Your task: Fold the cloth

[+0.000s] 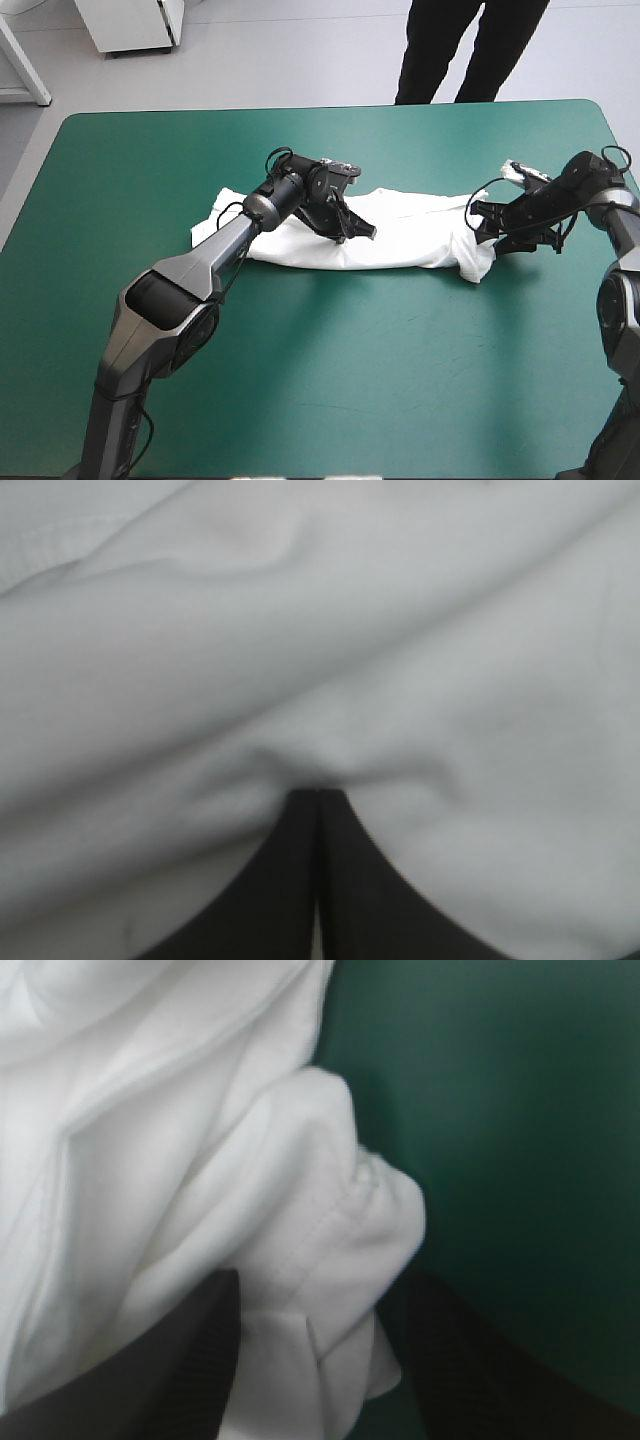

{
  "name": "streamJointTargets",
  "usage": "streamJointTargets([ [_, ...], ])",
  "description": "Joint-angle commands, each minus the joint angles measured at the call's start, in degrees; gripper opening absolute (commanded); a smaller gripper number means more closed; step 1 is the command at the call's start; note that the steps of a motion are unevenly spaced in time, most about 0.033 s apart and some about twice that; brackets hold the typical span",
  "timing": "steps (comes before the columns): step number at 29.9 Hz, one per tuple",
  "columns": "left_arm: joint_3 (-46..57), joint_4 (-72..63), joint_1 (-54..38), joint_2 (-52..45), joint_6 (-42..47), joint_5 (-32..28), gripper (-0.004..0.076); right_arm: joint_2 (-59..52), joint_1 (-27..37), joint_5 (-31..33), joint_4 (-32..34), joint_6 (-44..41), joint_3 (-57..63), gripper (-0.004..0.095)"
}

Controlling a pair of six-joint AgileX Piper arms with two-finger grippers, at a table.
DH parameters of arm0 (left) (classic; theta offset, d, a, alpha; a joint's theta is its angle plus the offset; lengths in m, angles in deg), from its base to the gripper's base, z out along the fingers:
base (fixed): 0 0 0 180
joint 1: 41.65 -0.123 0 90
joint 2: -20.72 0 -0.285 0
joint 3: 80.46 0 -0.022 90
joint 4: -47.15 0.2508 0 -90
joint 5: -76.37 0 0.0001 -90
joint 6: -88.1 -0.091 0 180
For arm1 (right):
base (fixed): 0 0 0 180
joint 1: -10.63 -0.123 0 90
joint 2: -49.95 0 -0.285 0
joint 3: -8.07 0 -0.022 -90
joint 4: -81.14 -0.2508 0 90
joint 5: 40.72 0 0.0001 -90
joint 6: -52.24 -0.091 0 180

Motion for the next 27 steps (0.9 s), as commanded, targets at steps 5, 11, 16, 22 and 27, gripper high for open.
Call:
streamJointTargets([
  [5,-0.9,-0.9,0.4,-2.6,0.5,-0.8,-0.0022,0.4,-3.3,-0.1,-0.6,0.9,-1.1,0.0383],
  [11,-0.9,-0.9,0.4,-2.6,0.4,-0.7,-0.0022,0.7,-6.6,0.0,2.5,-0.2,-1.3,-0.0008],
  [16,-0.9,-0.9,0.4,-2.6,0.3,-0.5,-0.0022,-1.3,-6.7,0.9,4.5,-1.9,-2.6,-0.0013],
  [22,-0.9,-0.9,0.4,-2.6,0.3,-0.5,-0.0022,-7.1,-6.7,1.3,1.6,-1.2,-5.8,-0.0012],
  [27,-0.9,-0.9,0.4,-2.6,0.3,-0.5,-0.0022,-11.9,-6.9,1.8,-2.2,-0.7,-9.2,-0.0012],
])
